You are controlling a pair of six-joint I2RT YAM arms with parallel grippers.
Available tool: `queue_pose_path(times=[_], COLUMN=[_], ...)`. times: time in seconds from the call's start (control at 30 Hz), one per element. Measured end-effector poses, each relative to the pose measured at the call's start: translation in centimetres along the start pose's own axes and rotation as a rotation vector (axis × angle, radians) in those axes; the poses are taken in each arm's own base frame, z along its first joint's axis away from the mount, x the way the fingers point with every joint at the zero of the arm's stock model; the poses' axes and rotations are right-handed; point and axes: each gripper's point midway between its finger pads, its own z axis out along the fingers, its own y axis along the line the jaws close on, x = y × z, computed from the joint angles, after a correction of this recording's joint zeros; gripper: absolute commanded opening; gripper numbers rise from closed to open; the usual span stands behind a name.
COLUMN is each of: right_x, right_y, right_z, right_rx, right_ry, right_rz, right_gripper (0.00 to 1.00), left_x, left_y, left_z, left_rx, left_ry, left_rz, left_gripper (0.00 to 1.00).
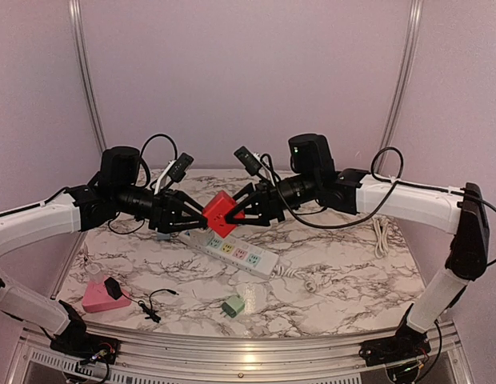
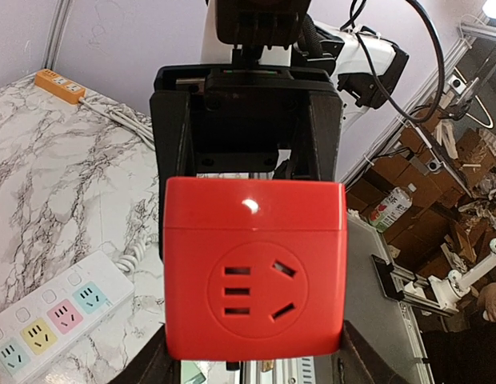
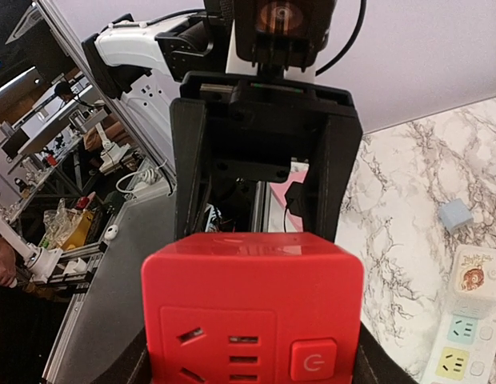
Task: Insert the plug
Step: Pass from the left arm to the right
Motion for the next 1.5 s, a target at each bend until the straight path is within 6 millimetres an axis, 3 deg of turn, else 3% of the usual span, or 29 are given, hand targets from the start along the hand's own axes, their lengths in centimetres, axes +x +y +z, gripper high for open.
queue_pose_path(times=[0.13, 0.2, 0.4, 0.6, 0.77, 0.9, 1.07, 1.33, 1.5], right_x=[0.1, 0.2, 0.4, 1.3, 2.5, 3.5, 6.4, 10.1, 11.7], right_y=[-0.1, -0.2, -0.9, -2.2, -3.5, -5.3, -8.0, -11.6, -13.5], right_z=[0.0, 0.0, -0.4, -1.0, -2.0, -3.0, -4.0, -5.2, -5.4], right_rx=[-0.004, 0.0, 0.034, 0.132, 0.256, 0.38, 0.519, 0.685, 0.74], right_ry=[0.003, 0.006, 0.01, 0.037, 0.071, 0.099, 0.158, 0.285, 0.356], right_rz=[0.004, 0.011, 0.022, 0.015, -0.011, -0.024, -0.003, 0.035, 0.04], right_gripper=[0.0, 0.0, 0.0, 0.0, 0.0, 0.0, 0.0, 0.0, 0.0], left_x=[0.2, 0.1, -0.3, -1.4, -1.8, -0.3, 2.6, 4.9, 4.3], left_y=[0.2, 0.4, 2.0, 3.6, 6.6, 10.4, 13.9, 15.3, 15.4], left_z=[0.0, 0.0, -0.2, -1.7, -3.7, -6.5, -9.7, -12.0, -13.1], left_rx=[-0.008, -0.025, -0.128, -0.306, -0.479, -0.629, -0.797, -0.959, -1.03], left_ry=[0.004, 0.001, -0.021, -0.083, -0.125, -0.158, -0.182, -0.185, -0.163], left_rz=[-0.005, 0.007, 0.024, 0.056, 0.017, -0.096, -0.22, -0.328, -0.38], left_gripper=[0.76, 0.98, 0.99, 0.99, 0.99, 0.99, 0.99, 0.99, 0.99])
